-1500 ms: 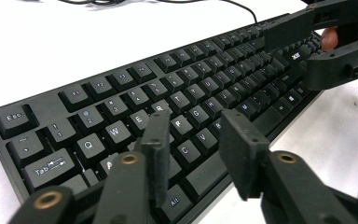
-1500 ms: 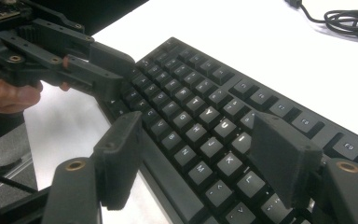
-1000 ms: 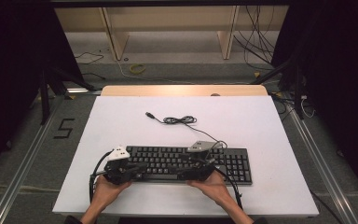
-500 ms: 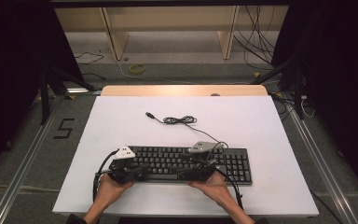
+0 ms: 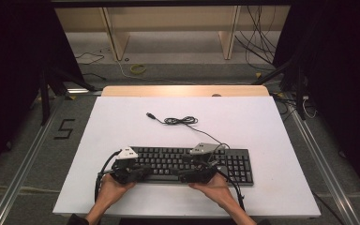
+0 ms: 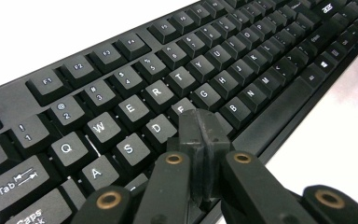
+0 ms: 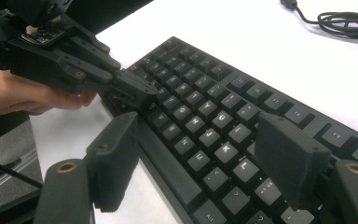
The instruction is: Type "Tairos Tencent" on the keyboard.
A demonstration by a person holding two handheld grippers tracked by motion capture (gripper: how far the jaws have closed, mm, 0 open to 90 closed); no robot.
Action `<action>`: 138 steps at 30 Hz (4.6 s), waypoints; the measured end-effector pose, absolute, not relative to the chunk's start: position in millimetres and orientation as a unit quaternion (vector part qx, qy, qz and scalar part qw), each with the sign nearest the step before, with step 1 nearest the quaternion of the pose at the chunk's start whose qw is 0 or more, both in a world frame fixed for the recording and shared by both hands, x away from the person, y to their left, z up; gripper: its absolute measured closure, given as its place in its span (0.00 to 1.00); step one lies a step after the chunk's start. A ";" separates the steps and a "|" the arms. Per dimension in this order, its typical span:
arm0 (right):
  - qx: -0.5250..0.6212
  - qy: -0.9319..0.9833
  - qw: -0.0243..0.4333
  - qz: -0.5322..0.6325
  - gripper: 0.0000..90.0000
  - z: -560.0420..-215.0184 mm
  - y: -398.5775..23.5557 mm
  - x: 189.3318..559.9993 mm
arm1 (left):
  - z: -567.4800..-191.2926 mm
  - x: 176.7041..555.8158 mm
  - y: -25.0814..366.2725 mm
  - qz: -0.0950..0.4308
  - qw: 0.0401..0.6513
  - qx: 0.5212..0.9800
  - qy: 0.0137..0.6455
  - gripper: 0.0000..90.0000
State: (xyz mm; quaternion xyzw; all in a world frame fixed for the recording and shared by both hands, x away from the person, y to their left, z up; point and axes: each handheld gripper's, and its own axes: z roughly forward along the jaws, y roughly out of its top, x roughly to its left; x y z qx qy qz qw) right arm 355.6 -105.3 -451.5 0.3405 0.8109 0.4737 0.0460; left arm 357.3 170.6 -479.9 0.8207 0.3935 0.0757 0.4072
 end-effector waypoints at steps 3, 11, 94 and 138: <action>0.340 0.811 0.046 0.474 0.35 -451.5 -105.2 355.1 | -480.4 357.7 170.1 0.076 0.402 0.824 0.392 0.99; 0.340 0.812 0.046 0.473 0.35 -452.0 -105.9 354.3 | -481.6 356.4 164.0 0.080 0.391 0.829 0.391 1.00; 0.335 0.812 0.041 0.476 0.35 -454.4 -102.8 350.9 | -471.2 390.6 179.0 0.069 0.409 0.798 0.437 0.99; 0.332 0.815 0.046 0.473 0.37 -455.6 -98.7 350.8 | -454.5 380.5 186.7 0.055 0.474 0.756 0.448 0.49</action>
